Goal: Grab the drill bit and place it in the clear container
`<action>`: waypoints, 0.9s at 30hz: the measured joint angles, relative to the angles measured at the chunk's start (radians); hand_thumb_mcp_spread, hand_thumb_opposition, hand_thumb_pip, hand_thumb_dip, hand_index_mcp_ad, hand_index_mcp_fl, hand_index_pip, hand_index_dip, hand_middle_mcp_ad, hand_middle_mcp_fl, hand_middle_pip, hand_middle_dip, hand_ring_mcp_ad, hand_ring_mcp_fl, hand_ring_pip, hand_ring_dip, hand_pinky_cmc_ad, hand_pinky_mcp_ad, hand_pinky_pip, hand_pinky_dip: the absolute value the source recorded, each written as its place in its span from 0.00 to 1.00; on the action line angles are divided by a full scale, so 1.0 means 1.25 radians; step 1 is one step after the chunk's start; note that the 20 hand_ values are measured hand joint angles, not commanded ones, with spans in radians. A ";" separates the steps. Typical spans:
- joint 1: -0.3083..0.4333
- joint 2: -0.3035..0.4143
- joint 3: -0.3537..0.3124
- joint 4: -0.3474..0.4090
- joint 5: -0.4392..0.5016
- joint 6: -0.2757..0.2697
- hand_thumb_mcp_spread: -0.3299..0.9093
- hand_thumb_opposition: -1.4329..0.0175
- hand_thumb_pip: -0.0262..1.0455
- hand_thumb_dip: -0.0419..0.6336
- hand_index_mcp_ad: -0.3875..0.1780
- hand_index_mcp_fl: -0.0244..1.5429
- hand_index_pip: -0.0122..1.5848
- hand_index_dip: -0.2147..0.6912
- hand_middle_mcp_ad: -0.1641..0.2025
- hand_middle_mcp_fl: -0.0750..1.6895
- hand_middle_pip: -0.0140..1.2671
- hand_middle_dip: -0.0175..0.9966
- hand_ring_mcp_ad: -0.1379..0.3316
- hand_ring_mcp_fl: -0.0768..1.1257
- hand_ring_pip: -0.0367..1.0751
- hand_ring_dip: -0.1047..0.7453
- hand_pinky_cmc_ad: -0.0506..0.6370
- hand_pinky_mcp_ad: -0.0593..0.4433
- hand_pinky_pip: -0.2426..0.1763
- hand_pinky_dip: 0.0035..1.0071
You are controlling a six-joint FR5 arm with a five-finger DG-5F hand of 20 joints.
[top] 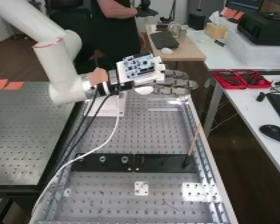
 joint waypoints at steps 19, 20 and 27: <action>0.074 -0.014 0.008 -0.010 -0.013 -0.025 0.70 0.33 0.49 0.46 0.51 0.52 0.78 0.37 0.62 0.26 0.11 0.20 0.84 0.13 0.12 0.14 0.51 0.51 0.43 0.19; 0.079 -0.019 0.011 -0.011 -0.009 -0.030 0.70 0.33 0.49 0.46 0.51 0.52 0.78 0.37 0.62 0.26 0.11 0.20 0.84 0.13 0.12 0.14 0.51 0.52 0.44 0.19; 0.107 -0.050 0.042 -0.031 0.017 -0.049 0.70 0.33 0.49 0.46 0.51 0.52 0.78 0.37 0.62 0.26 0.11 0.20 0.84 0.13 0.12 0.14 0.51 0.52 0.43 0.19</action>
